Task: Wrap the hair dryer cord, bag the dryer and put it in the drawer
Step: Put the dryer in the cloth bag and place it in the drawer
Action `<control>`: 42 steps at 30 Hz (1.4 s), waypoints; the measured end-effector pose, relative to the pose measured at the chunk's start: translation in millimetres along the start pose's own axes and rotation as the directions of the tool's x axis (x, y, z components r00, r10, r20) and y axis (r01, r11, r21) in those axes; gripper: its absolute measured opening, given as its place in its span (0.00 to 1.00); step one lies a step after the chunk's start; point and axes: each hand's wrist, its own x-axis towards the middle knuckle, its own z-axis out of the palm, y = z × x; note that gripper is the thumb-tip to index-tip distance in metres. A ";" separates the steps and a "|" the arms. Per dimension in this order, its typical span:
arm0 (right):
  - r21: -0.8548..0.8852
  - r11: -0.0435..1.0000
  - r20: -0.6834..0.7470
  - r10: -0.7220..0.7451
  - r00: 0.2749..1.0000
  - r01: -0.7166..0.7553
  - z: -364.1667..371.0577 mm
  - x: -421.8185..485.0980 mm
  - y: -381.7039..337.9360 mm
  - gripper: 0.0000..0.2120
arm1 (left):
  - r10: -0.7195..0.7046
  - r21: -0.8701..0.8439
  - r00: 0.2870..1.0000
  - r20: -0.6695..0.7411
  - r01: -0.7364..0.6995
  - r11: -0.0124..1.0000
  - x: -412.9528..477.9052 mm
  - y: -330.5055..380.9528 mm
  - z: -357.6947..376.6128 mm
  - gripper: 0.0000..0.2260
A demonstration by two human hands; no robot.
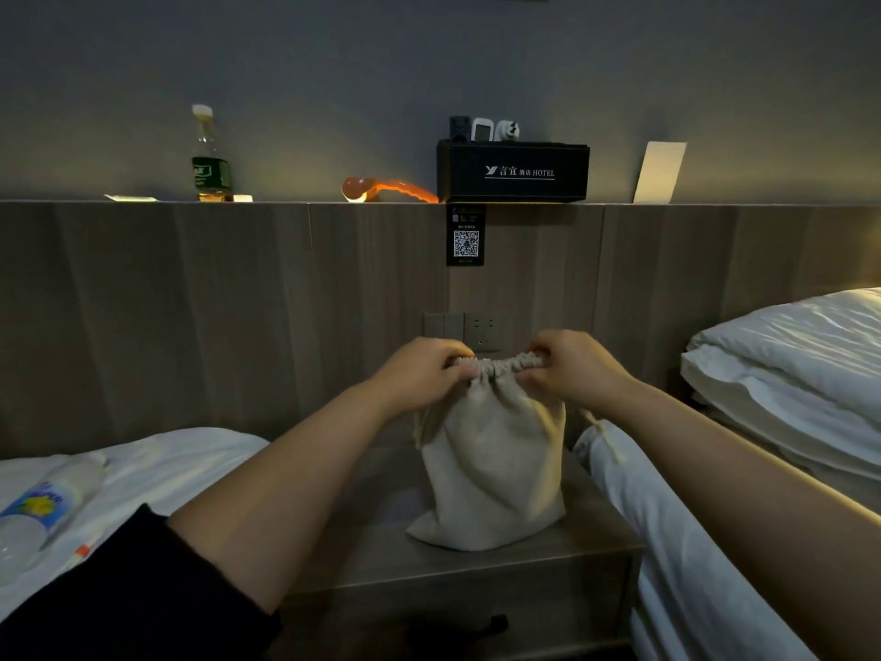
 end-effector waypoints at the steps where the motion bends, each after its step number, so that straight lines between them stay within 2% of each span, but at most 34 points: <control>1: 0.021 0.999 -0.022 0.049 0.999 -0.048 -1.8 0.4 3.1 0.12 | -0.003 -0.036 1.000 -0.001 0.003 0.999 -0.2 -0.9 -0.4 0.13; 4: 0.153 0.977 0.028 0.147 0.989 -0.150 -4.1 0.0 12.6 0.09 | -0.017 -0.080 0.999 -0.029 0.015 0.997 0.5 -4.8 -0.9 0.12; 7: 0.270 0.953 0.111 0.111 0.988 -0.137 -6.8 -5.0 20.2 0.02 | -0.063 -0.108 0.994 -0.090 0.053 0.993 -0.2 -9.5 -1.2 0.08; 8: 0.297 0.946 0.116 0.099 0.988 -0.130 -8.2 -6.3 22.6 0.03 | -0.075 -0.127 0.992 -0.104 0.061 0.990 -0.2 -11.0 -1.0 0.08; 13: 0.273 0.946 -0.063 0.198 0.978 -0.174 -15.1 -9.0 31.5 0.12 | -0.106 -0.213 0.986 -0.125 0.077 0.974 -3.3 -11.0 -0.1 0.09; 16: 0.387 0.910 -0.118 0.212 0.970 -0.152 -13.0 -10.1 33.7 0.13 | -0.131 -0.223 0.970 -0.205 0.084 0.971 -4.0 -8.9 -0.4 0.11; 18: 0.415 0.888 -0.193 0.297 0.935 -0.196 -12.3 -11.0 38.3 0.14 | -0.196 -0.308 0.952 -0.237 0.117 0.944 -6.3 -11.8 -0.3 0.13; 21: 0.372 0.883 -0.273 0.398 0.875 -0.286 -9.2 -14.9 45.3 0.15 | -0.309 -0.465 0.929 -0.204 0.186 0.866 -10.7 -20.6 0.9 0.15; 23: 0.342 0.888 -0.270 0.406 0.873 -0.308 -2.1 -17.1 44.9 0.15 | -0.389 -0.541 0.906 -0.165 0.246 0.804 -10.7 -23.5 4.4 0.15; 27: 0.462 0.861 -0.126 0.300 0.946 -0.211 12.6 -18.7 36.9 0.10 | -0.488 -0.763 0.871 0.053 0.350 0.544 -11.1 -20.1 14.1 0.15; 29: 0.547 0.819 0.024 0.192 0.981 -0.174 20.1 -23.8 29.0 0.15 | -0.495 -0.804 0.861 0.118 0.375 0.461 -14.0 -19.3 18.8 0.15; 30: 0.569 0.804 0.108 0.139 0.984 -0.176 25.5 -26.5 24.8 0.18 | -0.497 -0.808 0.858 0.131 0.383 0.448 -15.3 -19.6 21.8 0.14; 32: 0.579 0.793 0.204 0.083 0.975 -0.189 38.0 -30.8 18.8 0.14 | -0.500 -0.793 0.852 0.158 0.411 0.450 -17.3 -19.1 29.2 0.13; 33: 0.576 0.792 0.203 0.100 0.974 -0.201 43.5 -31.1 17.6 0.12 | -0.501 -0.786 0.845 0.187 0.434 0.439 -17.7 -19.3 33.4 0.13; 35: 0.571 0.789 0.136 0.182 0.974 -0.227 49.8 -29.2 17.3 0.19 | -0.525 -0.762 0.816 0.242 0.495 0.418 -16.9 -19.4 42.1 0.12; 37: 0.566 0.778 0.084 0.277 0.957 -0.274 54.6 -25.0 17.7 0.23 | -0.582 -0.681 0.782 0.222 0.551 0.482 -15.2 -19.2 49.7 0.11; 39: 0.568 0.748 0.060 0.378 0.924 -0.343 60.3 -21.9 17.6 0.23 | -0.602 -0.529 0.798 0.040 0.528 0.665 -14.6 -19.0 57.2 0.07; 40: 0.567 0.732 0.048 0.429 0.902 -0.378 62.5 -20.7 18.1 0.22 | -0.565 -0.458 0.820 -0.091 0.469 0.755 -17.2 -18.5 60.8 0.09; 42: 0.539 0.730 0.030 0.481 0.876 -0.419 64.8 -18.9 20.7 0.19 | -0.364 -0.355 0.888 -0.283 0.255 0.899 -25.8 -14.5 66.8 0.17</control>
